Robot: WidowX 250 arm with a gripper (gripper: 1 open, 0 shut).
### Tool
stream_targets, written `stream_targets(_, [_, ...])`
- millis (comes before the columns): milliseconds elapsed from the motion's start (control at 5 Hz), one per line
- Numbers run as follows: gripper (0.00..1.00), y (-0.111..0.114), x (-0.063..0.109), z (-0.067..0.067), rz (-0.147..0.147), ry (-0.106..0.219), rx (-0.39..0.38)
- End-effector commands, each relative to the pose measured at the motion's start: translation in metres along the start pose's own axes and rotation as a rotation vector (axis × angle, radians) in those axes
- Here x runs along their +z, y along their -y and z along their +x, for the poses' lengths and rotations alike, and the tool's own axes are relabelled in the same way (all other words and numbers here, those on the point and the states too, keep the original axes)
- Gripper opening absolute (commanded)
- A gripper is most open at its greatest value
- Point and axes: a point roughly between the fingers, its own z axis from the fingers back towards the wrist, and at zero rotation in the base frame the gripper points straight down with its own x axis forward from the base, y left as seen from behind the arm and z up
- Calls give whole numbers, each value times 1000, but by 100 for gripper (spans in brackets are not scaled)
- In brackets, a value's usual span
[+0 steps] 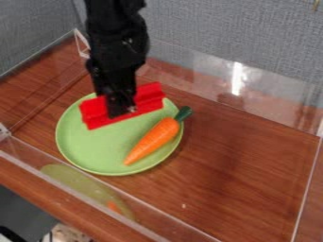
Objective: Put the red object on the green plate
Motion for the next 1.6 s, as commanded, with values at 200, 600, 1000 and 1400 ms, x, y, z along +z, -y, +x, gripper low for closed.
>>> stream_targets(200, [0, 20, 0, 30, 6, 84, -136])
stream_targets(600, [0, -10, 4, 30, 7, 89, -172])
stream_targets(1000, [0, -11, 4, 24, 16, 74, -103])
stream_targets(1400, [0, -6, -8, 10, 16, 71, -56])
